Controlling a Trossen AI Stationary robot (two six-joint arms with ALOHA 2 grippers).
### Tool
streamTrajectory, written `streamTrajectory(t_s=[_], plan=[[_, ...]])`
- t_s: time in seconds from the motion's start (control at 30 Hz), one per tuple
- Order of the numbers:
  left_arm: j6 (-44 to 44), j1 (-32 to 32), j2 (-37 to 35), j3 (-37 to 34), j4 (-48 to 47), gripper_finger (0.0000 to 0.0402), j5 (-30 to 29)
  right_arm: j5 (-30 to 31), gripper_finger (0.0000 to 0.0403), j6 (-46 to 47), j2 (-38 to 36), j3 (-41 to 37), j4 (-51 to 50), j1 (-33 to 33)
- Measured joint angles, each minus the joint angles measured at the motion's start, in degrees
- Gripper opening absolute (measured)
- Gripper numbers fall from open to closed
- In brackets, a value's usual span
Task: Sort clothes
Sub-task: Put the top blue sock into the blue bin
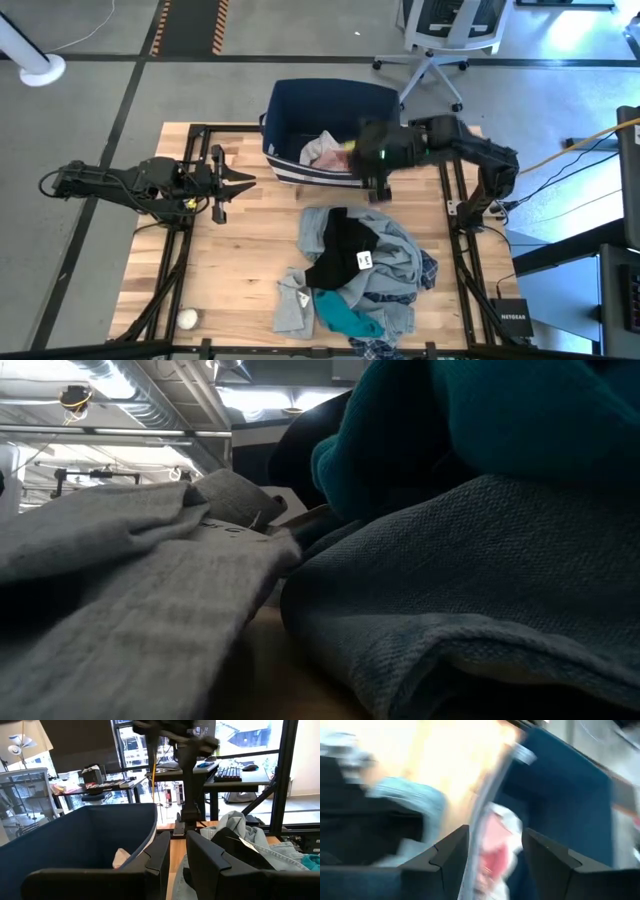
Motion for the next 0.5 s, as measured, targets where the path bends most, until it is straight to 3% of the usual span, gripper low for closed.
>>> streamTrajectory(t_s=[0.5], plan=[[-0.5, 0.0, 0.0, 0.0, 0.1, 0.0059, 0.0, 2.0, 0.0199, 9.4, 8.6, -0.1, 1.3, 25.0]])
